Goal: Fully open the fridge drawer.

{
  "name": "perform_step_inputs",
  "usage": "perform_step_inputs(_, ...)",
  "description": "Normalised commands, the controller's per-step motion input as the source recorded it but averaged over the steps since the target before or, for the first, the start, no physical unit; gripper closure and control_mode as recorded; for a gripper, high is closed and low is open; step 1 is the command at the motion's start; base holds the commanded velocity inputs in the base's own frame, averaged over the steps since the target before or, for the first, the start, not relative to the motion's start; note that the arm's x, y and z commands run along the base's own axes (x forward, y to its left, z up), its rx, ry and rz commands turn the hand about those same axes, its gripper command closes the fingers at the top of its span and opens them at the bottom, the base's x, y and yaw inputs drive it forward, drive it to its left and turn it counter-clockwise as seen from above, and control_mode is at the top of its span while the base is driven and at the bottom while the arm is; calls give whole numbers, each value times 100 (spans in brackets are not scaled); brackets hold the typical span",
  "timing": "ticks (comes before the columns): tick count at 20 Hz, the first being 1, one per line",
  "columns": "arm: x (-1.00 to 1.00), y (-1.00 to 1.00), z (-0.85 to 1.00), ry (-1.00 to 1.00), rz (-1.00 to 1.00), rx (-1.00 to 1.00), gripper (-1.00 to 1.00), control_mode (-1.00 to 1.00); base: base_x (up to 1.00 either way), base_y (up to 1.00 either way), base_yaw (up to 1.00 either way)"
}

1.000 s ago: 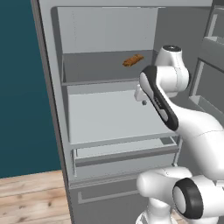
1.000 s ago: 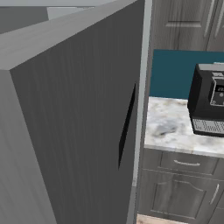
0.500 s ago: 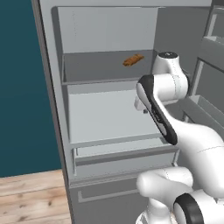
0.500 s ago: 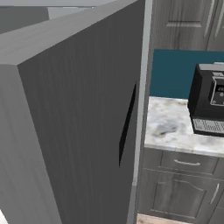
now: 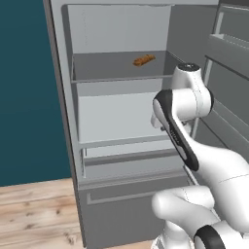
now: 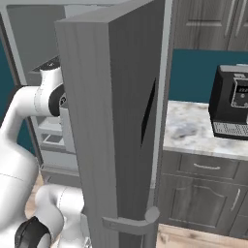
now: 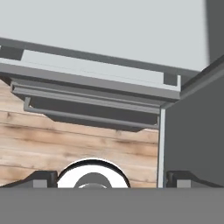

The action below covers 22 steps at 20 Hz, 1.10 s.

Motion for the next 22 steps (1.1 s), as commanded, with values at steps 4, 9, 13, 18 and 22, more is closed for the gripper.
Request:
perform_step_inputs(4, 0, 0, 0, 0, 0, 0, -100, 100, -41, -6, 0)
perform_step_inputs(9, 0, 0, 0, 0, 0, 0, -100, 100, -32, -1, 0)
perform_step_inputs(13, -14, 0, 0, 0, 0, 0, -100, -100, -15, 0, 0)
perform_step_inputs(18, -19, 0, -1, 0, 0, 0, -100, -100, 0, 0, 0)
perform_step_inputs(22, 4, 3, -43, -4, 0, -1, -100, -100, 0, 0, 0)
